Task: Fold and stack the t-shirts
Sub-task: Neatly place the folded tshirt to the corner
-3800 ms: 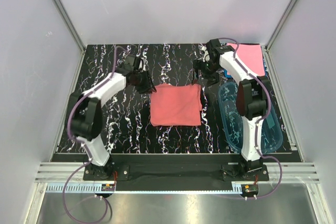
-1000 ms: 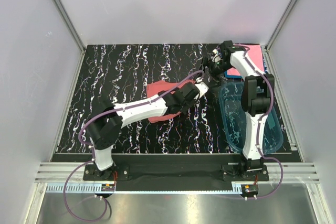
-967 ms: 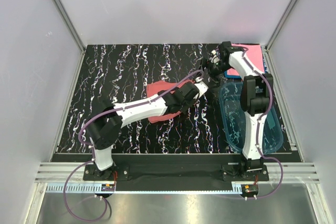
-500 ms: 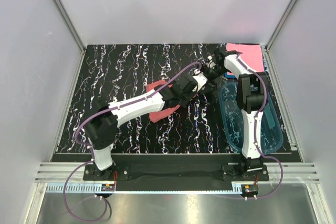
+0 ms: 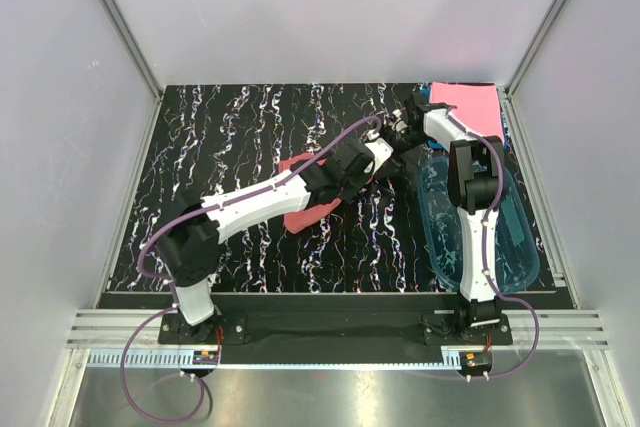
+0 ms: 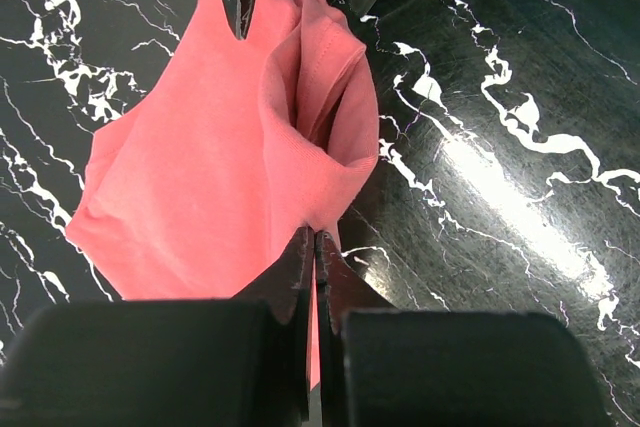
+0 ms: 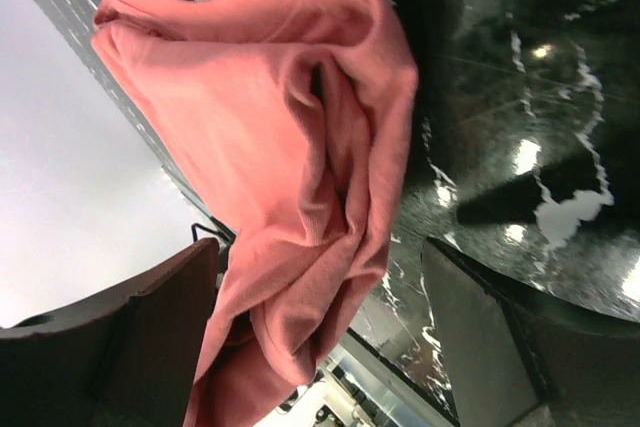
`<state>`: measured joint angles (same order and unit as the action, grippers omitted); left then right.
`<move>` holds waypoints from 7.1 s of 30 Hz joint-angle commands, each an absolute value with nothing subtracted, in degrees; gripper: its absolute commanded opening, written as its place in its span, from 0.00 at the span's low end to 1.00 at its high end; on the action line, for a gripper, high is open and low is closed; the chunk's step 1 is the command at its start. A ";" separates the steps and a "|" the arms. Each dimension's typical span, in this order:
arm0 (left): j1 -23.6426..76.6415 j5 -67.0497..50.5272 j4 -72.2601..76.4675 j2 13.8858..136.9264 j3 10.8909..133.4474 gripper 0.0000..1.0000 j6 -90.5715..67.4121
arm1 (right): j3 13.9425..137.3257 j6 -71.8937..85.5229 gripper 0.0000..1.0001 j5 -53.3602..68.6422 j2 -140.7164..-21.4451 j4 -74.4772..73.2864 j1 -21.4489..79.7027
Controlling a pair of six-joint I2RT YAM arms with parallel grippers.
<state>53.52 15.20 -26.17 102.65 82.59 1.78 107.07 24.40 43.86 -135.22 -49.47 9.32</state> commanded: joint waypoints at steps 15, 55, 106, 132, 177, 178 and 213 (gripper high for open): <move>53.26 13.36 -25.14 98.17 84.73 0.00 1.67 | 102.30 38.41 0.55 50.97 -139.12 -30.77 11.60; 47.20 4.93 -37.35 62.31 61.51 0.77 -25.31 | 146.96 -9.66 0.00 -15.81 -133.07 -56.01 11.60; 36.12 -11.07 -34.63 76.37 66.27 0.77 -19.51 | 150.21 -20.74 0.00 -13.27 -127.62 -50.01 2.81; 35.24 -13.62 -36.21 81.56 69.26 0.77 -18.02 | 149.15 -21.88 0.00 -10.54 -136.67 -41.93 -3.43; 32.78 -15.82 -35.41 69.36 64.43 0.79 -24.87 | 139.23 -2.48 1.00 -18.12 -118.25 -47.27 3.82; 32.70 -15.47 -35.68 66.56 63.99 0.79 -25.40 | 137.57 1.98 1.00 -15.76 -116.47 -49.63 5.78; 32.26 -30.04 -18.60 -9.22 9.42 0.99 -66.78 | 17.05 67.93 1.00 4.13 -1.76 -40.16 36.03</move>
<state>32.40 -20.67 -31.38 0.40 12.99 -61.71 18.55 62.89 5.89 -4.58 -33.32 35.59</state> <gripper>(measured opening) 0.987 0.994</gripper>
